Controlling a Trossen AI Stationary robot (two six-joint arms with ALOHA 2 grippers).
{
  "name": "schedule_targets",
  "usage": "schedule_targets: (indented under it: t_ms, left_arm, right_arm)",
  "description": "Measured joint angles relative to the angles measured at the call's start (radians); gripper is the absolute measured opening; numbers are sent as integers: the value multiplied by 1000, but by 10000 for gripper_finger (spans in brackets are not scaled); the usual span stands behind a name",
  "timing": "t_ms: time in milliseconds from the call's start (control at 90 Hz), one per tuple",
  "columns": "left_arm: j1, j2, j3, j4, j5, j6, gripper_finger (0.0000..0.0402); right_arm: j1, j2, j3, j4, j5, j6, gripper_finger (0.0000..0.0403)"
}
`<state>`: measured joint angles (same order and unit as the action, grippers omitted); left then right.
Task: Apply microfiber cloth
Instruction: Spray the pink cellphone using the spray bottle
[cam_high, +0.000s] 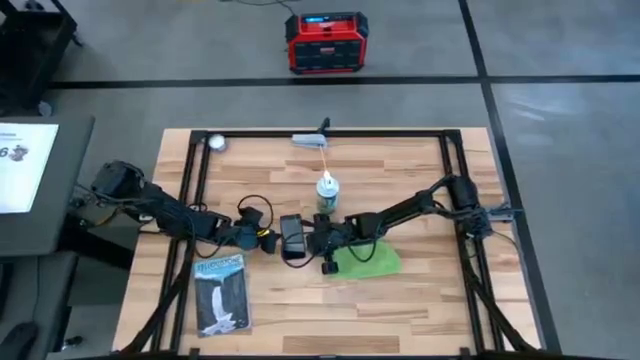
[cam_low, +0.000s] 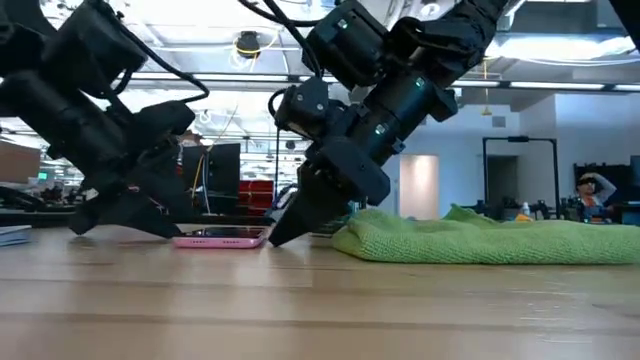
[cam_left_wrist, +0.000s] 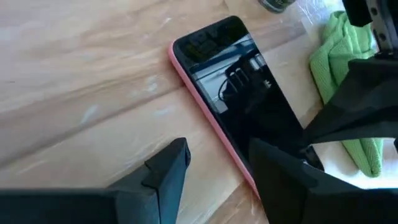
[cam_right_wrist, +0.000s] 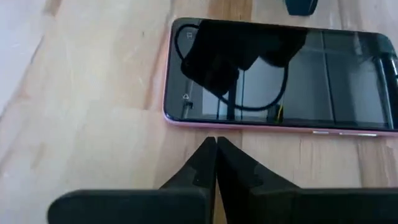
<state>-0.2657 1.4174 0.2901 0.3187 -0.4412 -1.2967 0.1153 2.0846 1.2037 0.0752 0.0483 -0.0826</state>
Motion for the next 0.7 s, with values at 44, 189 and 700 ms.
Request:
schedule_targets:
  t_ms: [44, 189, 700]
  left_arm:
    - [0, 6, 0, 18, 1, 5, 157]
    - [1, 16, 1, 77, 18, 20, 157]
    - [1, 23, 3, -33, 45, -80, 158]
  right_arm:
    - [-6, 0, 0, -1, 4, -4, 0]
    - [-29, 0, 0, 12, 31, -32, 0]
    - [-57, 0, 0, 20, 33, -50, 0]
